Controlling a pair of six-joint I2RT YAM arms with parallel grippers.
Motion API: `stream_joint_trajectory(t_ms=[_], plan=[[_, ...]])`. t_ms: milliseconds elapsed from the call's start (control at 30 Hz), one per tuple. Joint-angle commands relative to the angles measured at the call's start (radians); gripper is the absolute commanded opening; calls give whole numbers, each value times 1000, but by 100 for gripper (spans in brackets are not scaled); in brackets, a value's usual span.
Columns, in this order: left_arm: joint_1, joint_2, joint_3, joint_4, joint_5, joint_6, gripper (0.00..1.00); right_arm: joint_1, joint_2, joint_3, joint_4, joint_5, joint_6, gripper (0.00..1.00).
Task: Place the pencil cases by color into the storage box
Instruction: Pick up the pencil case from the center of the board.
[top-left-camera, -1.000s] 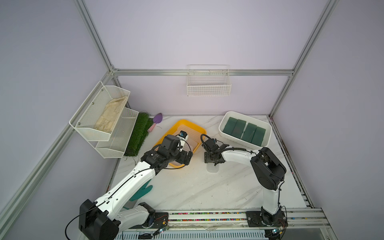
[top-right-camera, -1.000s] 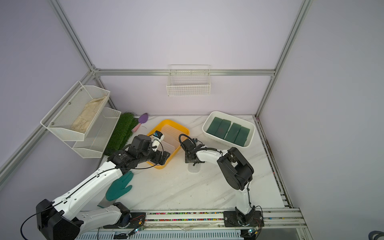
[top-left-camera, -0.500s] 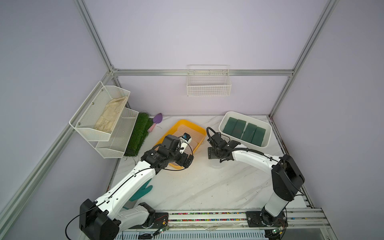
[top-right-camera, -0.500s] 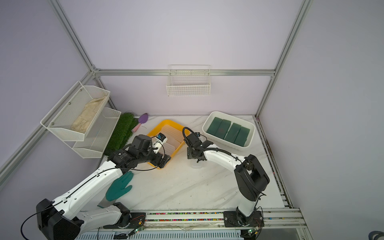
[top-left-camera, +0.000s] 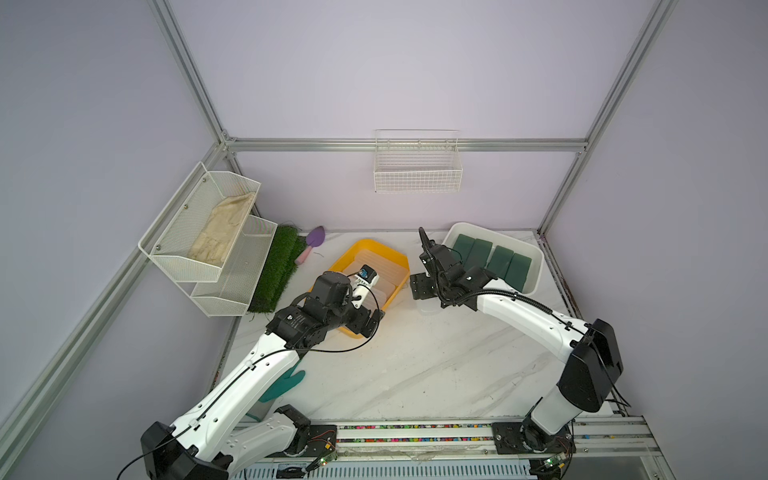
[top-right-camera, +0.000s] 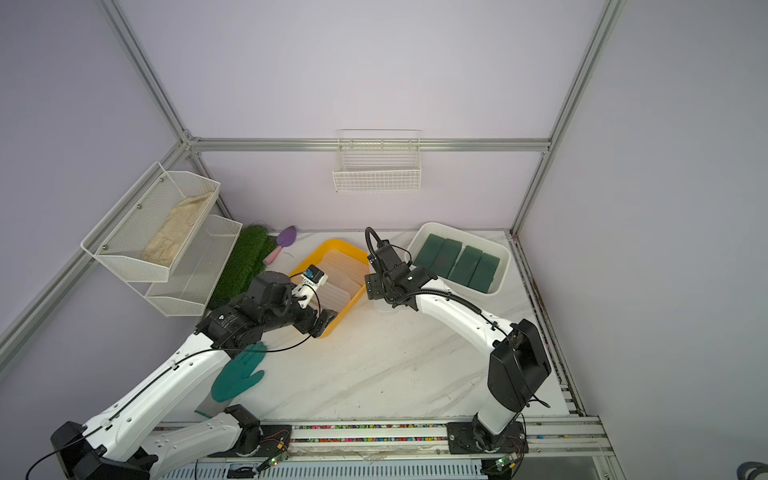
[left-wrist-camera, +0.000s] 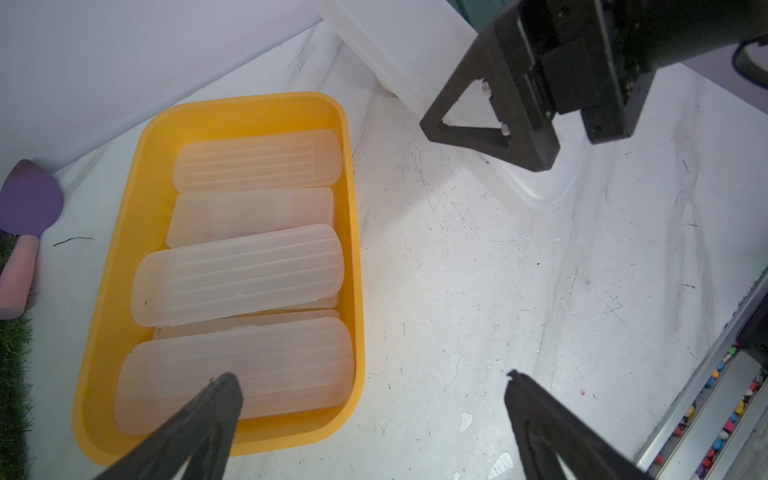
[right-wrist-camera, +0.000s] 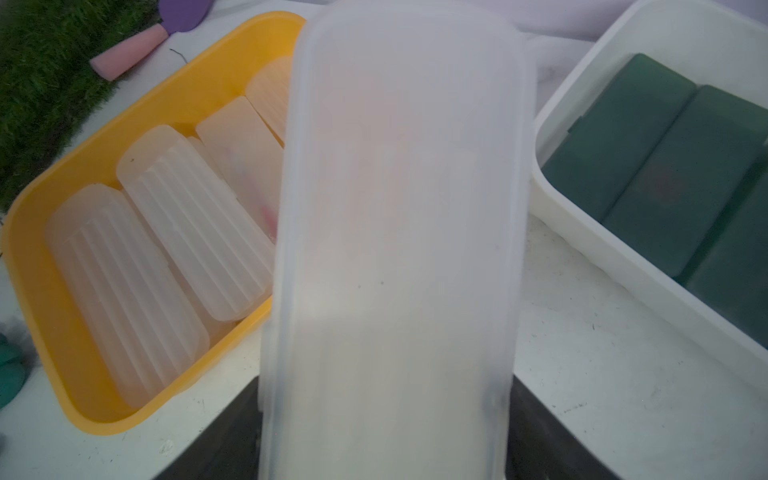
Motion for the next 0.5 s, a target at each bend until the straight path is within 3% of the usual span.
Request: stream_joint_trajectory(t_ms=[0, 267, 467], plan=[[-5, -41, -25, -9, 3, -2, 100, -7, 50, 80, 55, -50, -86, 72], [-2, -112, -89, 2, -81, -90, 100, -68, 204, 238, 100, -218, -157, 72], [55, -106, -107, 14, -8, -137, 100, -84, 352, 402, 82, -326, -240, 70]])
